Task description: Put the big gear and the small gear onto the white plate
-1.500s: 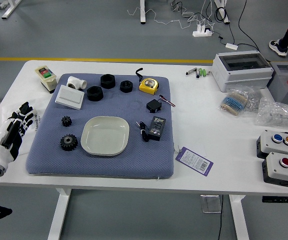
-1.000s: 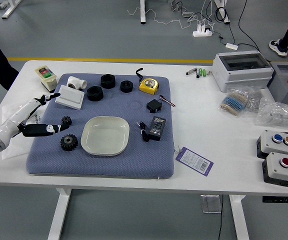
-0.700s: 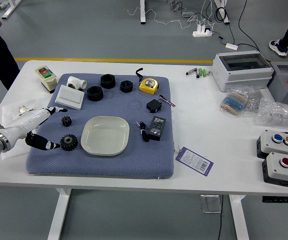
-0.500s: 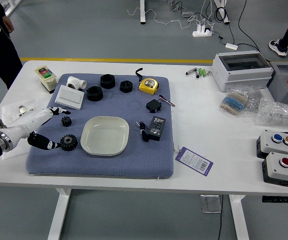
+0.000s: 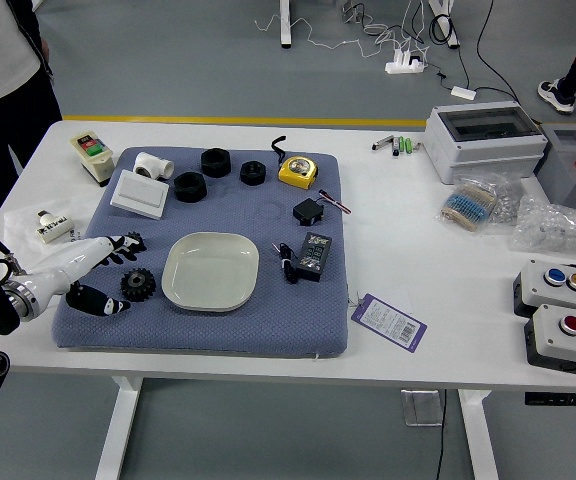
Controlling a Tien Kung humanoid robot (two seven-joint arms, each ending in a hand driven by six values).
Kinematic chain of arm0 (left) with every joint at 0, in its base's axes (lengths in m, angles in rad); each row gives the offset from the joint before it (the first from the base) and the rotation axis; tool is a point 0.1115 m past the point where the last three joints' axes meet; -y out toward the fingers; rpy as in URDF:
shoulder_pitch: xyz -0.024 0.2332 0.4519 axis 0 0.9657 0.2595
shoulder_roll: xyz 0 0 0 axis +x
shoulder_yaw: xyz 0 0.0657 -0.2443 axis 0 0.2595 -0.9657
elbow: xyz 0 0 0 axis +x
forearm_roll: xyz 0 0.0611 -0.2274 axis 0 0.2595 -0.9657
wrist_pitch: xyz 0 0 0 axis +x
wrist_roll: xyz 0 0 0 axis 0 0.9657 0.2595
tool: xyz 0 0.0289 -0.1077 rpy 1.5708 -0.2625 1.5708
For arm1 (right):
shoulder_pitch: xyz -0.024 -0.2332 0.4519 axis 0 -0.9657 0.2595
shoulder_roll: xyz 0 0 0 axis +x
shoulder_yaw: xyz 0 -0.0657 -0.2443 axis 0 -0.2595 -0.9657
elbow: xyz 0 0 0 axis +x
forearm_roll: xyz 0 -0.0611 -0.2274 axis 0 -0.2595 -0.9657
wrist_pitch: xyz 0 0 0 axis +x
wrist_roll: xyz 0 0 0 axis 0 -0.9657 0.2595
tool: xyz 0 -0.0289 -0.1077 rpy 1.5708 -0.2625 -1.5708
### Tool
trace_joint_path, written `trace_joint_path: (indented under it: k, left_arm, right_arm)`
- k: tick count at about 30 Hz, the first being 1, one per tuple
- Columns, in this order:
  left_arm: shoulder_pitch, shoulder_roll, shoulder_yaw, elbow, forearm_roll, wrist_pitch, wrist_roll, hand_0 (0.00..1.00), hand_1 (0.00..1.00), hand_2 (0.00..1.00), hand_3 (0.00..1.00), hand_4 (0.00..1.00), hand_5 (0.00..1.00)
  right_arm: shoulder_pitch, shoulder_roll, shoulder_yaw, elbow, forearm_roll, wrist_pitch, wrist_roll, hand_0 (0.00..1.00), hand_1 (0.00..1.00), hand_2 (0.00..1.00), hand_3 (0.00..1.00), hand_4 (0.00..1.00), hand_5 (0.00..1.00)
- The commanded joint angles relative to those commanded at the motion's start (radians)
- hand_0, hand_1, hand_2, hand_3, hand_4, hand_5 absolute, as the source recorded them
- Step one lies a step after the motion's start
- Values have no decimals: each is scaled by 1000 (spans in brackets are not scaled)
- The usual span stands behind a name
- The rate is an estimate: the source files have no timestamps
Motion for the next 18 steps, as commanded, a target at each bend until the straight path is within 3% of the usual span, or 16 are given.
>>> trace_joint_path:
  k: [8, 9, 18]
  left_arm:
    - [-14, -15, 17, 40, 0, 36, -3, 645, 712, 763, 829, 790, 2]
    - [-16, -16, 18, 44, 0, 40, -3, 598, 708, 759, 827, 761, 2]
    - [-31, -34, 27, 100, 0, 69, 5, 568, 698, 751, 826, 724, 2]
  right_arm:
    - [-5, 2, -8, 0, 3, -1, -1, 661, 673, 740, 568, 789, 678]
    - [-5, 3, -9, 0, 4, -1, -1, 661, 673, 741, 568, 789, 678]
    - [-10, 4, -19, 0, 6, -2, -2, 661, 673, 741, 567, 789, 678]
